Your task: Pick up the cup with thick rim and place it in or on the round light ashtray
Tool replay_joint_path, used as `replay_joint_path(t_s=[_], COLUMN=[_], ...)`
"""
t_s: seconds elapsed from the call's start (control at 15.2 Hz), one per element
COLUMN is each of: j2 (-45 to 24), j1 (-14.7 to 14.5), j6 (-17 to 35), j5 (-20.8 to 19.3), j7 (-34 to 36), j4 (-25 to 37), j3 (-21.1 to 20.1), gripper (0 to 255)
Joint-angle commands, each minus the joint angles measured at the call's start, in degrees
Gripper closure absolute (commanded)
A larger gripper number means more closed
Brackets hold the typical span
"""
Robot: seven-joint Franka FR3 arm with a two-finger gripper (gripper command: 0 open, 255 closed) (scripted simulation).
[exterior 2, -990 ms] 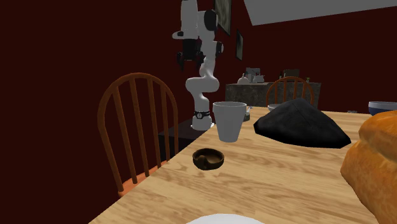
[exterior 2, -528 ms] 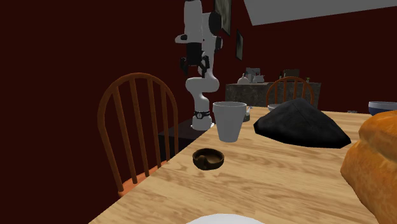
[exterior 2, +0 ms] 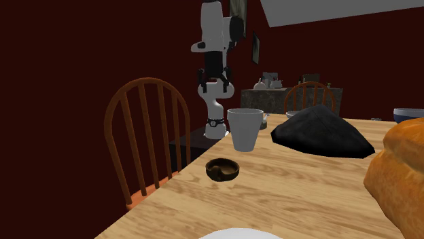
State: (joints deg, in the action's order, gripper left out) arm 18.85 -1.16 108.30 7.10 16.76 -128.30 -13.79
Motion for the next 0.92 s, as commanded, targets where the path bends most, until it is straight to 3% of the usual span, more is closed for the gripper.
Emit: replay_joint_path(t_s=[0.0, 0.59, 0.86], j2=[-4.3, -23.2, -24.7], j1=[-0.2, -1.9, -2.2], j6=[1.9, 8.3, 10.6], j5=[-0.1, -3.7, -4.2], j7=[1.9, 9.7, 10.2], j4=[3.0, 17.4, 16.6], j3=[-1.3, -4.7, -4.8], gripper=[0, 0, 0])
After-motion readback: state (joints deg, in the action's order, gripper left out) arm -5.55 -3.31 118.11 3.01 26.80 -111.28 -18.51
